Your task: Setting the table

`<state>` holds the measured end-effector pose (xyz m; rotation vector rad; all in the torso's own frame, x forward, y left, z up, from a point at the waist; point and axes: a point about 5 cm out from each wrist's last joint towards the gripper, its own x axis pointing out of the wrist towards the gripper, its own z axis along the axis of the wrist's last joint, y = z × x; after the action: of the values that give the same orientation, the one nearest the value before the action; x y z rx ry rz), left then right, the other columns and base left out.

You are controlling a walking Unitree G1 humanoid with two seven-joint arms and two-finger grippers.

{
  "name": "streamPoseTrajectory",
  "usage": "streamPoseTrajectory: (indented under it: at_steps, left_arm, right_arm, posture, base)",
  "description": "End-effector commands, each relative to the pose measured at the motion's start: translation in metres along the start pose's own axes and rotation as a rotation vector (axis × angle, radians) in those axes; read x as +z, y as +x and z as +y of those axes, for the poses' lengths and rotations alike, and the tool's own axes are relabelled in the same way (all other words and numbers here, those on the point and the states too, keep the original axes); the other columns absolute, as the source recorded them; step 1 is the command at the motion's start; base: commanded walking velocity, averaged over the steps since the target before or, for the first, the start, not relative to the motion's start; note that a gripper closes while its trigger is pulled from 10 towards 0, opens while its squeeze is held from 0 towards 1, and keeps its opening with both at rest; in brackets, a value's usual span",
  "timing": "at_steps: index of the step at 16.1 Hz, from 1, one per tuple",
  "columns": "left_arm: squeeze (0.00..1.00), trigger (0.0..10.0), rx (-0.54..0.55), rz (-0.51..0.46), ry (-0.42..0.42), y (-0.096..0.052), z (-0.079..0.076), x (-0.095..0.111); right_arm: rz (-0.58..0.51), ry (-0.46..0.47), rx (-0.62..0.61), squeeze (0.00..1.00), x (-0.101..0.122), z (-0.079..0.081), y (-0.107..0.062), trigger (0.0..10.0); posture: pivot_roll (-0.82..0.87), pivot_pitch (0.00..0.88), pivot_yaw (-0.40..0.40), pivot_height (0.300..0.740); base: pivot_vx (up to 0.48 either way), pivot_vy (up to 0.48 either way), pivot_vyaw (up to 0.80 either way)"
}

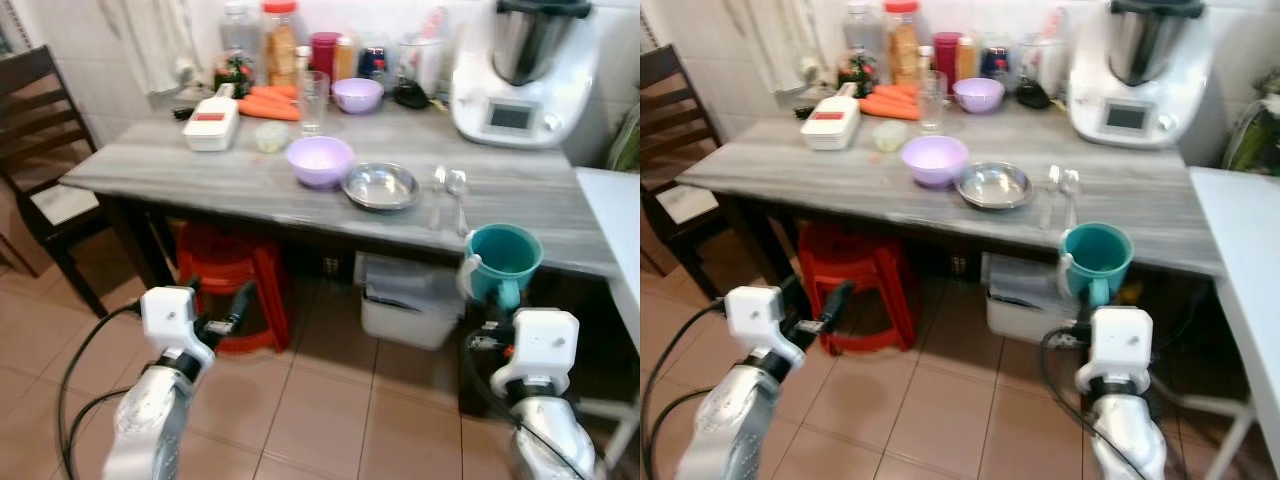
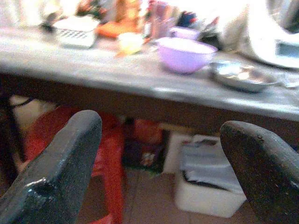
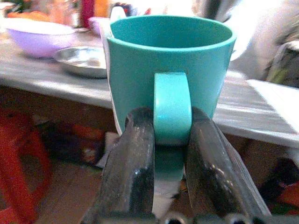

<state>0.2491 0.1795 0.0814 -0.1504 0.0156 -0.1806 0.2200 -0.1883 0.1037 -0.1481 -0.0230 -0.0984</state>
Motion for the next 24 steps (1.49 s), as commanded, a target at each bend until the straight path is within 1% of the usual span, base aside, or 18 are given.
streamPoseTrajectory:
  at_steps: [1,4,9,10,13,18,22,24]
  left_arm:
    - [0.00,10.0,-0.008,-0.006,0.003,0.001,-0.003,0.005]
    - [0.00,10.0,-0.010,-0.003,-0.003,0.003,-0.006,0.005]
    - [0.00,10.0,-0.008,-0.007,-0.013,0.005,-0.008,0.006]
    - [0.00,10.0,-0.011,-0.008,-0.016,0.006,-0.010,0.006]
    - [0.00,10.0,-0.019,0.002,-0.018,0.007,-0.011,0.004]
    - [0.00,10.0,-0.029,0.002,-0.016,0.008,-0.012,0.006]
    - [0.00,10.0,-0.053,0.004,-0.014,0.011,-0.015,0.007]
    - [0.00,10.0,-0.056,0.005,-0.012,0.011,-0.014,0.008]
  right_arm:
    - [-0.026,-0.004,-0.015,0.00,0.009,-0.006,0.002,10.0]
    - [-0.034,-0.004,-0.017,0.00,0.012,-0.006,0.006,10.0]
    - [-0.052,-0.026,-0.004,0.00,0.017,-0.006,0.011,10.0]
    - [-0.066,-0.044,0.011,0.00,0.020,-0.003,0.013,10.0]
    - [-0.077,-0.044,0.032,0.00,0.021,0.005,0.014,10.0]
    - [-0.082,-0.018,0.025,0.00,0.022,0.009,0.016,10.0]
    - [-0.094,-0.025,0.022,0.00,0.025,0.009,0.019,10.0]
    - [-0.107,-0.031,0.021,0.00,0.027,0.010,0.020,10.0]
  posture:
    - [-0.02,0.000,0.020,0.740]
    - [-0.03,0.000,0.012,0.740]
    - [-0.03,0.000,0.005,0.740]
    - [-0.03,0.000,0.005,0.740]
    - [-0.03,0.000,0.015,0.740]
    - [-0.03,0.000,0.025,0.740]
    - [-0.03,0.000,0.028,0.740]
    - [-0.03,0.000,0.028,0.740]
  base:
    - [0.330,0.000,-0.43]
    - [0.329,0.000,-0.41]
    - [0.328,0.000,0.00]
    - [0.326,0.000,0.80]
    - [0.328,0.000,0.70]
    - [0.328,0.000,0.00]
    - [0.329,0.000,0.00]
    - [0.328,0.000,0.00]
